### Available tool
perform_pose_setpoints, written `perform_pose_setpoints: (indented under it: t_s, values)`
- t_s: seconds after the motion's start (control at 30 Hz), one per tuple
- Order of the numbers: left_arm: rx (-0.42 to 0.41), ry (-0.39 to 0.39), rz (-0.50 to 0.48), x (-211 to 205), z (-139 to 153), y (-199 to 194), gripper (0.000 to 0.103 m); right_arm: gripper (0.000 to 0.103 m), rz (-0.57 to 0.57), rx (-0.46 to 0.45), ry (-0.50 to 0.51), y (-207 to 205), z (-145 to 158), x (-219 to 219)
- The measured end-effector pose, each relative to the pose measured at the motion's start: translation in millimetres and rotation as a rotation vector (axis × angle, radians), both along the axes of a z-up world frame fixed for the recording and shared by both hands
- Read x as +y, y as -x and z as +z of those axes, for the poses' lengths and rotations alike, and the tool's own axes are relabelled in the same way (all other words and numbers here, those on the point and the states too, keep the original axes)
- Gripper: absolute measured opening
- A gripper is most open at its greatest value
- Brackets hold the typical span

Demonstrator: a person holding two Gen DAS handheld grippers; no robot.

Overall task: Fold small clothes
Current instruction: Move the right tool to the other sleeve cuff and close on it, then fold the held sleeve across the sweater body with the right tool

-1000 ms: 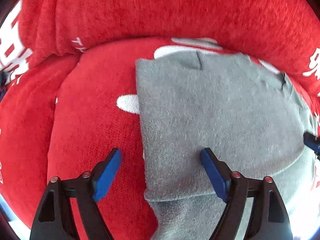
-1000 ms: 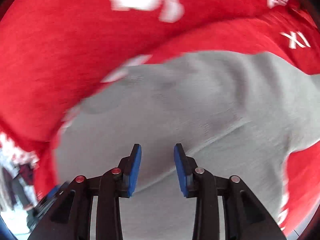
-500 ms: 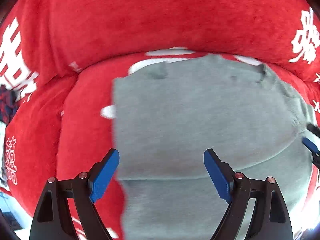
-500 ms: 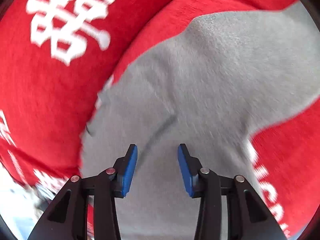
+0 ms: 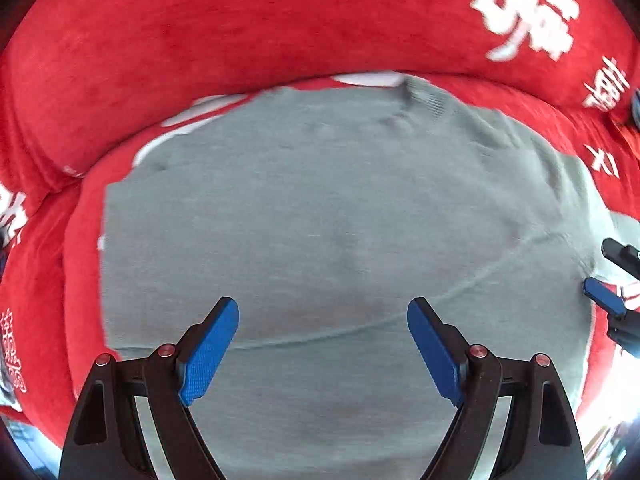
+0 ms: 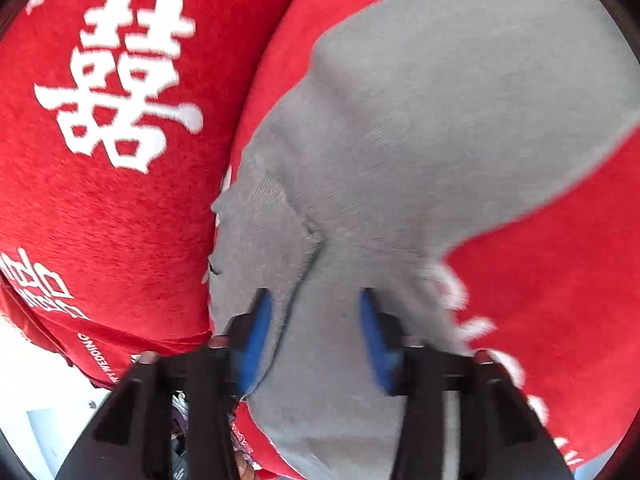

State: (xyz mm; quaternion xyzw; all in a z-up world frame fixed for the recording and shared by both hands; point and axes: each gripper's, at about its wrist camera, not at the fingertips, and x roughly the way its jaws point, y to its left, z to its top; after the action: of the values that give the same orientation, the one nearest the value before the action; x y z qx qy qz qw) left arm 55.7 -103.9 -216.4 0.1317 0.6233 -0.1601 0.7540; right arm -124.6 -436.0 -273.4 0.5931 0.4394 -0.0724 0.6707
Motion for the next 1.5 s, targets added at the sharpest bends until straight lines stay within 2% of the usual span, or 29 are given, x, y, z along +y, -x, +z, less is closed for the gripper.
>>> perform_pose_setpoints:
  t_s: [0.13,0.23,0.37,0.67,0.77,1.0,1.03,1.07,1.1,1.13,1.23,1.3,1.4,1.5]
  values:
    - [0.017,0.019,-0.044,-36,2,13,0.087,0.053,-0.060,0.016,0.031,34,-1,-18]
    - [0.014,0.026,-0.081,-65,4,23,0.087,0.053,-0.156,-0.014,0.047,70,-1,-45]
    - [0.021,0.037,-0.122,-98,3,33,0.087,0.053,-0.263,0.022,0.095,107,-3,-90]
    - [0.025,0.046,-0.138,-143,-3,42,0.087,0.053,-0.404,0.078,0.213,138,-7,-159]
    - [0.023,0.045,-0.137,-156,-6,46,0.087,0.053,-0.459,0.071,0.196,145,-12,-178]
    - [0.037,0.042,-0.138,-171,-15,50,0.087,0.053,-0.482,-0.021,0.116,128,-19,-198]
    - [0.038,0.045,-0.134,-170,-14,50,0.087,0.046,-0.485,-0.029,0.103,126,-19,-200]
    - [0.037,0.047,-0.130,-170,-14,49,0.087,0.023,-0.492,-0.037,0.081,122,-20,-202]
    - [0.032,0.052,-0.125,-166,-11,48,0.087,0.011,-0.501,-0.028,0.062,118,-20,-203]
    - [0.027,0.054,-0.121,-163,-10,47,0.087,0.006,-0.523,-0.027,0.041,117,-20,-204]
    - [-0.018,0.041,-0.093,-148,-2,39,0.087,0.006,-0.561,-0.093,-0.023,112,-14,-203]
    - [-0.051,0.029,-0.076,-134,3,33,0.087,0.006,-0.546,-0.167,-0.048,101,-3,-198]
    - [-0.065,0.015,-0.050,-113,5,22,0.087,0.006,-0.446,-0.275,-0.044,70,23,-184]
    - [-0.074,0.005,-0.007,-84,8,10,0.087,0.006,-0.290,-0.372,-0.025,22,53,-152]
